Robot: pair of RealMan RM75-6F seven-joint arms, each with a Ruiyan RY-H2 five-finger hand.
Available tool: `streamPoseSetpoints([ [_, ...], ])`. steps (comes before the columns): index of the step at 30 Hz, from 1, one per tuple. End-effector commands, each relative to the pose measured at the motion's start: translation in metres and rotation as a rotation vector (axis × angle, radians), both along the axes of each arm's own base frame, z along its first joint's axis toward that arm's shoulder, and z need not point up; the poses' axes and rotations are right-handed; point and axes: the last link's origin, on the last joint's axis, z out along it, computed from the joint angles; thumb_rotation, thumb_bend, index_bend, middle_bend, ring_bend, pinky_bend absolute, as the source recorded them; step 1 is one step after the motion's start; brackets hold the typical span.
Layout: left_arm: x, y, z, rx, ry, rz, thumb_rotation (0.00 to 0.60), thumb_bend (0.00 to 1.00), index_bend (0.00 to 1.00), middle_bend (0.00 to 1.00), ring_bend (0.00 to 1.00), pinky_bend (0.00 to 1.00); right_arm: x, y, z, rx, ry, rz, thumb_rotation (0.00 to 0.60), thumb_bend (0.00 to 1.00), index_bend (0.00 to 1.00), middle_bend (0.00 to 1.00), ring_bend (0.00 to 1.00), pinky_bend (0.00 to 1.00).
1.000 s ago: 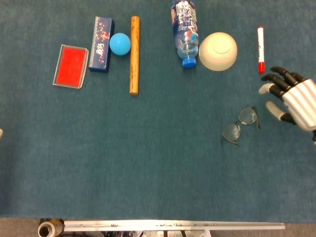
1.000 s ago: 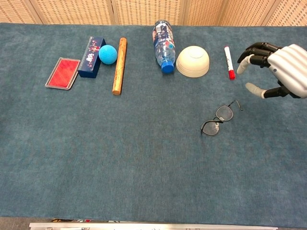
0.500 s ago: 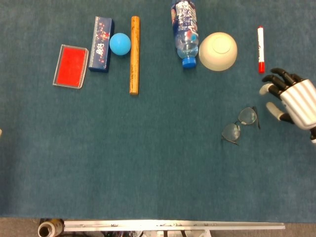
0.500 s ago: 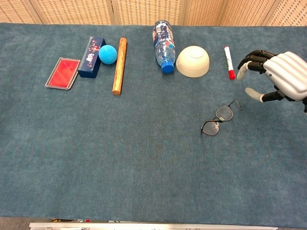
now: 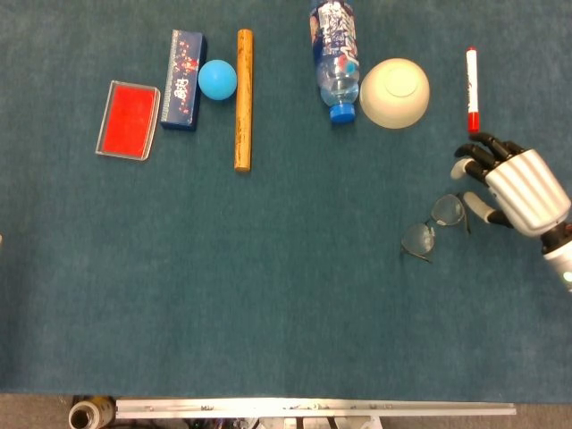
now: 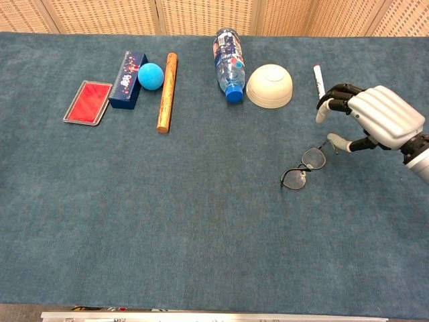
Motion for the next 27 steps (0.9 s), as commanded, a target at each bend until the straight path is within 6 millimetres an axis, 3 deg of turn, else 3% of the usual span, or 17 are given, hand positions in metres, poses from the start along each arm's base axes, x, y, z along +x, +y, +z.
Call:
streamPoseSetpoints([
  [1, 0.0, 0.0, 0.0, 0.0, 0.001, 0.0, 0.6, 0.11, 0.43, 0.41, 0.36, 0.55, 0.0, 0.0, -0.001, 0.004, 0.0, 0.001, 0.6, 0.29, 0.44, 0.35, 0.2, 0.45],
  [12, 0.0, -0.001, 0.001, 0.005, 0.0, 0.002, 0.6, 0.11, 0.43, 0.41, 0.36, 0.55, -0.001, 0.002, -0.007, 0.02, 0.004, 0.001, 0.6, 0.29, 0.44, 0.35, 0.2, 0.45],
  [27, 0.0, -0.002, 0.002, 0.008, -0.002, 0.0, 0.6, 0.11, 0.43, 0.41, 0.36, 0.55, -0.002, 0.004, -0.018, 0.042, 0.025, -0.001, 0.6, 0.19, 0.44, 0.35, 0.2, 0.45],
])
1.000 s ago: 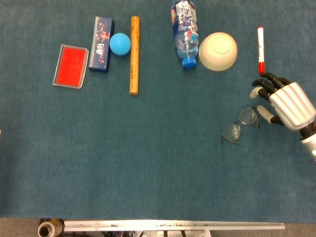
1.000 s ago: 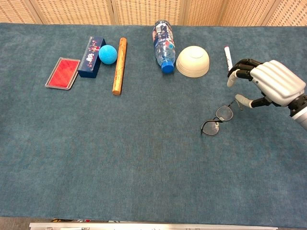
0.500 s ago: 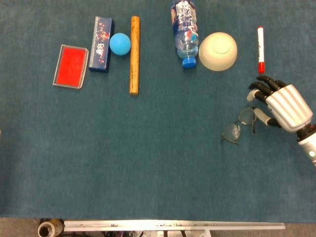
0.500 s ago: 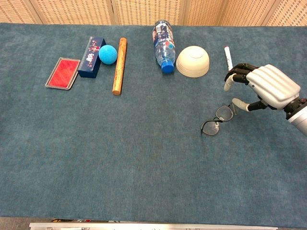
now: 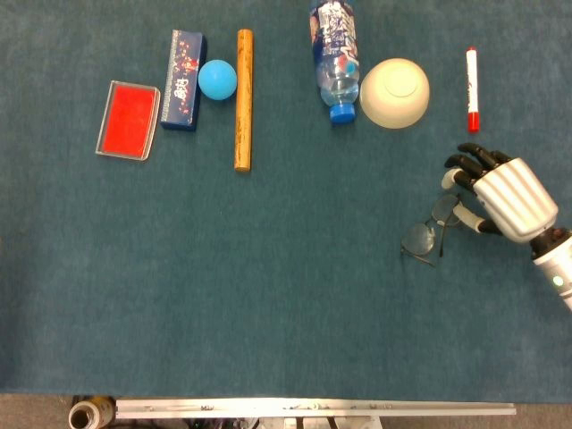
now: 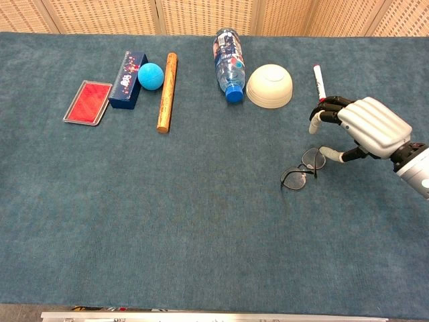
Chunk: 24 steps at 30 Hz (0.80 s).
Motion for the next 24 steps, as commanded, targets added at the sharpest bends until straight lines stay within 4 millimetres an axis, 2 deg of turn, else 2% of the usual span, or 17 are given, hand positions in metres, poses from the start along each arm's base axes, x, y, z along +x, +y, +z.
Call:
streamPoseSetpoints([
  [1, 0.0, 0.0, 0.0, -0.001, 0.0, 0.0, 0.6, 0.11, 0.43, 0.41, 0.36, 0.55, 0.0, 0.0, -0.002, 0.003, 0.001, 0.0, 0.6, 0.19, 0.44, 0.35, 0.2, 0.45],
  [10, 0.0, 0.0, 0.001, 0.001, -0.001, -0.001, 0.6, 0.11, 0.43, 0.41, 0.36, 0.55, 0.001, 0.002, -0.006, 0.011, 0.002, 0.006, 0.6, 0.17, 0.44, 0.35, 0.2, 0.45],
  [19, 0.0, 0.0, -0.001, -0.005, 0.004, -0.001, 0.6, 0.11, 0.43, 0.41, 0.36, 0.55, 0.013, 0.002, 0.016, -0.035, -0.054, 0.05, 0.6, 0.17, 0.44, 0.35, 0.2, 0.45],
  [24, 0.0, 0.0, -0.002, -0.01, 0.009, -0.001, 0.6, 0.11, 0.43, 0.41, 0.36, 0.55, 0.017, -0.003, 0.02, -0.053, -0.064, 0.038, 0.6, 0.17, 0.44, 0.36, 0.2, 0.45],
])
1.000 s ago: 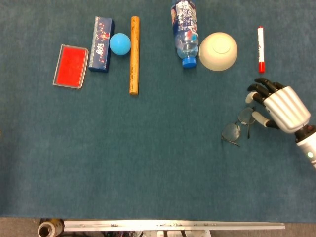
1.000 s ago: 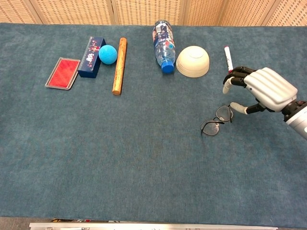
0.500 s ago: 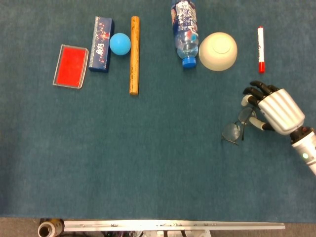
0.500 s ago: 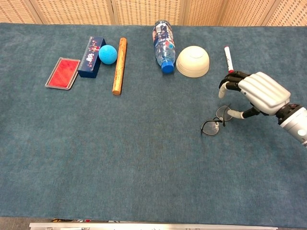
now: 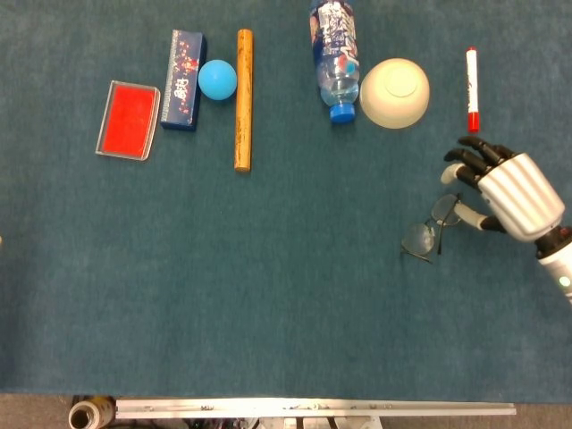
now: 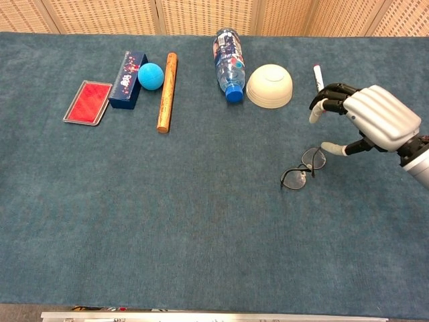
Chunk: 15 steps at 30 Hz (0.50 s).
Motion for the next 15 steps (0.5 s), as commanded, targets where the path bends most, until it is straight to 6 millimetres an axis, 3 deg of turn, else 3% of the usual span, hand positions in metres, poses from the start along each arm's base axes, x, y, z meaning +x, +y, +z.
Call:
streamPoseSetpoints([
  [1, 0.0, 0.0, -0.001, -0.001, 0.002, 0.0, 0.6, 0.11, 0.43, 0.41, 0.36, 0.55, 0.001, -0.004, -0.001, -0.009, 0.0, -0.008, 0.6, 0.17, 0.44, 0.36, 0.2, 0.45],
  [15, 0.0, 0.0, 0.002, 0.001, -0.011, -0.002, 0.6, 0.11, 0.43, 0.41, 0.36, 0.55, 0.009, -0.011, -0.034, 0.036, 0.015, -0.022, 0.6, 0.17, 0.44, 0.36, 0.2, 0.45],
])
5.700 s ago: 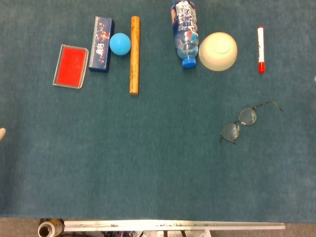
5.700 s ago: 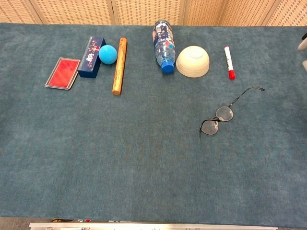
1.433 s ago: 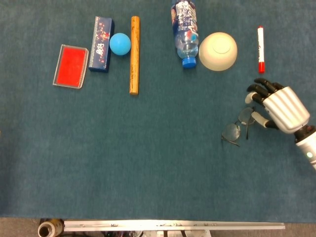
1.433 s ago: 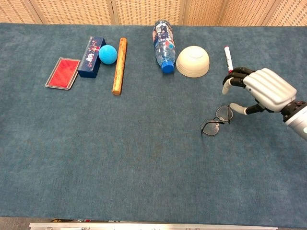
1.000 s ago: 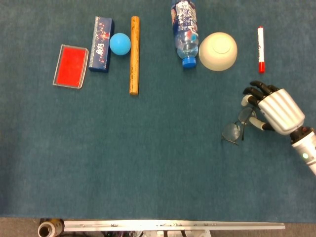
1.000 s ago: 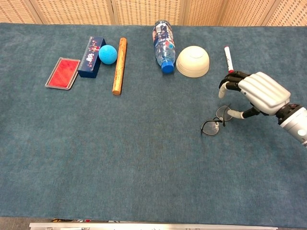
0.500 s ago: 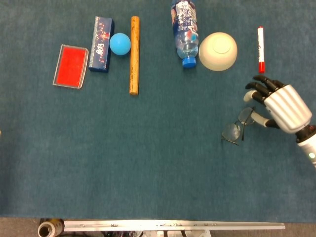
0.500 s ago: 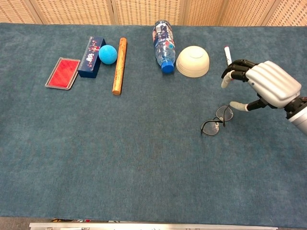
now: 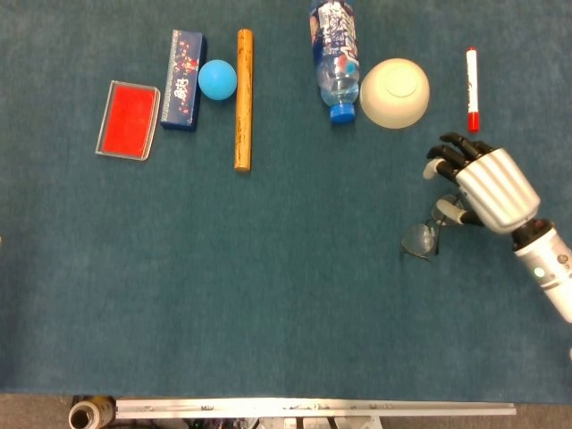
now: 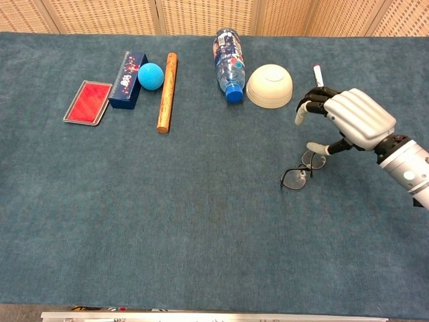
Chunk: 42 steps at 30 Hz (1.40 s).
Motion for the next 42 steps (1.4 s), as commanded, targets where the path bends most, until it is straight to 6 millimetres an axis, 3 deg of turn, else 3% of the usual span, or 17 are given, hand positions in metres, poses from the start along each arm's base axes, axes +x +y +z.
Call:
streamPoseSetpoints([
  [1, 0.0, 0.0, 0.0, -0.001, -0.001, -0.002, 0.6, 0.11, 0.43, 0.41, 0.36, 0.55, 0.0, 0.0, -0.003, 0.006, 0.003, 0.002, 0.6, 0.17, 0.44, 0.36, 0.2, 0.45],
  [42, 0.001, -0.002, 0.001, 0.002, -0.003, -0.005, 0.6, 0.11, 0.43, 0.41, 0.36, 0.55, -0.013, -0.001, -0.019, 0.031, 0.033, -0.031, 0.6, 0.17, 0.44, 0.36, 0.2, 0.45],
])
